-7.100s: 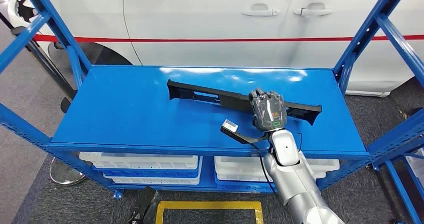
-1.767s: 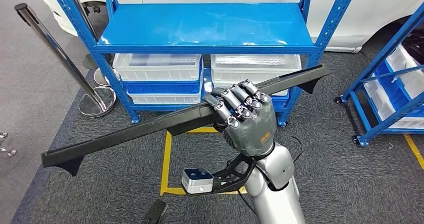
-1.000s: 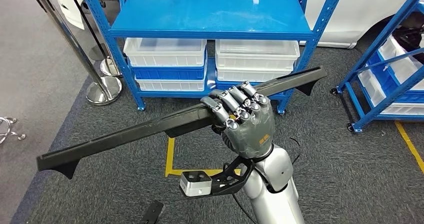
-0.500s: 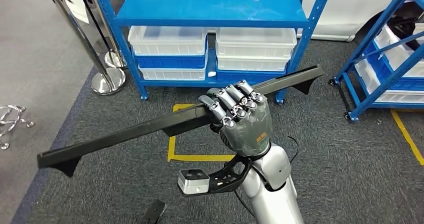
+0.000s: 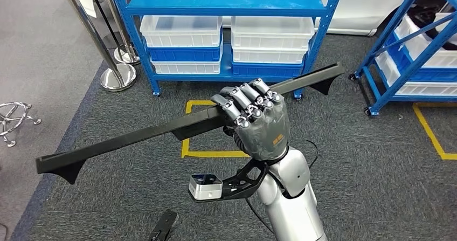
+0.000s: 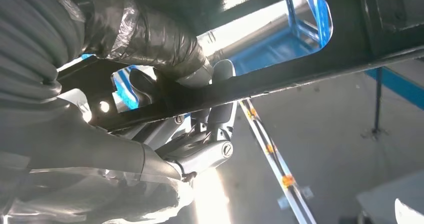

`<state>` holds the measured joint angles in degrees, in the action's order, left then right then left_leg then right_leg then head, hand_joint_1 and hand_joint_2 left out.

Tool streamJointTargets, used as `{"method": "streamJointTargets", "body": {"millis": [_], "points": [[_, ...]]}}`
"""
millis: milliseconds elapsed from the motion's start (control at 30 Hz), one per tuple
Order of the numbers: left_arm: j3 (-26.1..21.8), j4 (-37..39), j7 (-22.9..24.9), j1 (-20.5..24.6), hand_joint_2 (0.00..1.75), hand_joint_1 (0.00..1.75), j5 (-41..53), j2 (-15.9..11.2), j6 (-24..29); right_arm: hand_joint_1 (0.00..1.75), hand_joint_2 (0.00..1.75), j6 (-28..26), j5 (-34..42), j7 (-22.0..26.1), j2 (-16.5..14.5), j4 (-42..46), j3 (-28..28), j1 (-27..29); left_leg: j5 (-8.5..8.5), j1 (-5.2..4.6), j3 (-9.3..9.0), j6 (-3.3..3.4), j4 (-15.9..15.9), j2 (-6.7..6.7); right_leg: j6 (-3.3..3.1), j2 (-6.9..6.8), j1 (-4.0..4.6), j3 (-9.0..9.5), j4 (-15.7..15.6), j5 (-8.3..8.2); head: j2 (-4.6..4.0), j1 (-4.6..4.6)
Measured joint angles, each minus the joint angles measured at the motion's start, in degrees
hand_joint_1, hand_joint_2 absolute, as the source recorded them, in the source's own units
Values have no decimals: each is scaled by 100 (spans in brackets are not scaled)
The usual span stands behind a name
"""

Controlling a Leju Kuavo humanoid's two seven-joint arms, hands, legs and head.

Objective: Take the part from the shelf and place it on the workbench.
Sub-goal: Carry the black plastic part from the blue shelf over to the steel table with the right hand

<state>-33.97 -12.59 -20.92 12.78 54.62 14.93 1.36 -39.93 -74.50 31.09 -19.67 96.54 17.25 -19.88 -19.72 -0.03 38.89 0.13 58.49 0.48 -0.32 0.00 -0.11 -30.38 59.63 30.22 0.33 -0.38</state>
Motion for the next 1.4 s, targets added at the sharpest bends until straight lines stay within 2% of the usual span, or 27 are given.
{"method": "streamJointTargets", "body": {"millis": [67, 133, 200, 233, 267, 300, 367, 433, 500, 567, 600, 633, 700, 733, 767, 800, 867, 933, 1000, 1067, 1100, 1167, 1233, 1267, 1300, 1333, 1400], "points": [[-1, 0, 4, -2, 175, 0, 0, 8, 7, 175, 175, 1, 1, -1, -4, -21, 0, -16, 0, 31, 48, -72, 14, -9, -82, -17, -3, -74, -30, -128, 0, 1], [-2, 0, 9, -9, 175, 0, 1, 11, 11, 175, 175, 2, 1, -1, -14, -39, 1, -31, -404, 57, 188, -132, 346, -24, -163, -37, -21, -209, -60, -284, 0, -8], [-2, 0, 13, -11, 175, 0, 1, 11, 16, 175, 175, 2, -2, -1, -20, -51, 2, -39, -992, 68, 367, -179, 1062, -27, -199, -41, -11, -394, -56, -432, 0, -15], [-2, 0, 14, -11, 175, 0, 1, 11, 21, 175, 175, 2, -7, -1, -20, -60, 2, -40, -1150, 72, 410, -195, 1400, -27, -199, -42, -6, -495, -53, -509, 0, -15], [-3, 0, 14, -11, 175, 0, 1, 11, 25, 175, 175, 2, -12, -1, -20, -68, 2, -40, -1176, 72, 382, -202, 1600, -27, -195, -43, -2, -596, -49, -584, 0, -15], [-3, 0, 15, -11, 175, 0, 1, 11, 27, 175, 175, 2, -18, -1, -20, -76, 2, -41, -1095, 71, 260, -201, 1609, -27, -187, -43, -1, -695, -43, -658, 0, -15], [-4, 0, 16, 0, 175, 0, 1, 11, 29, 175, 175, 2, -25, -1, -20, -82, 1, -43, -880, 66, -294, -172, 1048, -29, -163, -41, -5, -864, -26, -794, 0, -15], [-4, 0, 16, 30, 175, 0, 2, 11, 29, 175, 175, 2, -34, 1, -23, -82, 1, -48, -939, 36, -908, -108, 238, -32, -109, -42, -5, -953, -17, -913, 0, -14], [-4, 0, 17, 53, 175, 0, 2, 11, 28, 175, 175, 1, -43, 3, -27, -82, 2, -59, -1036, -5, -1115, -19, -125, -38, -35, -51, -14, -957, -42, -1020, 0, -12], [-4, 0, 22, 52, 175, 0, 2, 13, 28, 175, 175, 1, -41, 4, -27, -82, 2, -69, -917, -6, -1055, 79, -173, -28, 37, -52, -28, -958, -82, -1086, 0, -9], [-4, 0, 25, 53, 175, 0, 2, 17, 28, 175, 175, 1, -38, 4, -26, -82, 2, -74, -829, 2, -1015, 129, -203, -18, 62, -42, -32, -995, -27, -987, 0, -6], [-4, 0, 26, 56, 175, 0, 2, 21, 28, 175, 175, 2, -35, 4, -24, -82, 2, -77, -733, 15, -955, 172, -238, -7, 83, -30, -35, -1059, 133, -768, 0, -3], [-4, 0, 26, 63, 175, 0, 2, 26, 28, 175, 175, 2, -32, 4, -21, -82, 2, -83, -565, 17, -790, 213, -255, 4, 116, -12, -51, -1225, 754, -145, 0, 1], [-4, 0, 26, 62, 175, 0, 2, 26, 28, 175, 175, 2, -32, 4, -20, -82, 2, -83, -489, 14, -688, 213, -248, 9, 137, -9, -60, -1287, 1113, 68, 0, 1], [-4, 0, 26, 60, 175, 0, 2, 26, 28, 175, 175, 2, -32, 4, -19, -82, 2, -83, -417, 13, -580, 203, -235, 15, 157, -9, -70, -1296, 1383, 136, 0, 1], [-4, 0, 27, 58, 175, 0, 2, 26, 28, 175, 175, 2, -32, 4, -18, -82, 2, -83, -348, 13, -468, 190, -216, 20, 174, -9, -81, -1232, 1512, 82, 0, 1], [-4, 0, 27, 57, 175, 0, 2, 26, 28, 175, 175, 1, -32, 4, -19, -82, 2, -84, -230, 18, -260, 149, -153, 22, 193, -12, -113, -802, 1186, -172, 0, 1], [-4, 0, 24, 56, 175, 0, 2, 26, 28, 175, 175, -1, -27, 6, -22, -82, 2, -89, -147, 11, -103, 88, -64, 15, 180, -4, -119, -214, 440, -127, 0, -3], [-5, 0, 17, 52, 175, 0, 1, 26, 28, 175, 175, -1, 14, 14, -26, -87, 2, -94, -65, 11, -29, 10, -16, 11, 117, 10, -82, 31, 20, 18, 0, -7], [-6, 1, 9, 46, 175, 0, 0, 26, 28, 175, 175, 1, 77, 17, -30, -121, 2, -100, 4, 42, 1, -69, -12, 8, 15, 4, -57, -23, -23, -49, 0, -5], [-7, 1, 5, 42, 175, 0, 0, 26, 27, 175, 175, 2, 100, 15, -33, -150, 2, -106, -62, 60, 44, -100, 40, 4, -41, -4, -52, -65, -29, -107, 0, -7], [-7, 2, -14, 34, 175, 0, -2, 26, 26, 175, 175, 4, 144, 0, -40, -216, 3, -122, -507, 81, 224, -148, 476, -5, -127, -24, -60, -196, -43, -239, 0, -11], [-7, 2, -58, 31, 175, 0, -11, 26, 27, 175, 175, 4, 226, -14, -44, -292, 4, -130, -1043, 81, 442, -173, 1233, -8, -163, -30, -38, -367, -39, -374, 0, -13], [-7, 2, -84, 30, 175, 0, -19, 26, 29, 175, 175, 4, 269, -15, -44, -335, 4, -131, -1145, 79, 477, -172, 1513, -9, -168, -31, -25, -456, -37, -436, 0, -13], [-7, 2, -104, 29, 175, 0, -29, 25, 35, 175, 175, 4, 312, -14, -44, -379, 4, -132, -1134, 76, 431, -162, 1648, -10, -169, -31, -15, -545, -33, -497, 0, -13], [-6, 2, -114, 28, 175, 0, -41, 25, 46, 175, 175, 4, 346, -9, -44, -418, 4, -133, -1021, 71, 281, -146, 1574, -11, -166, -31, -8, -626, -27, -551, 0, -13], [5, 2, -122, 32, 175, 0, -74, 24, 75, 175, 175, 4, 373, 58, -46, -510, 9, -142, -817, 48, -296, -92, 913, -12, -145, -29, -3, -742, -16, -646, 0, -12]]}}
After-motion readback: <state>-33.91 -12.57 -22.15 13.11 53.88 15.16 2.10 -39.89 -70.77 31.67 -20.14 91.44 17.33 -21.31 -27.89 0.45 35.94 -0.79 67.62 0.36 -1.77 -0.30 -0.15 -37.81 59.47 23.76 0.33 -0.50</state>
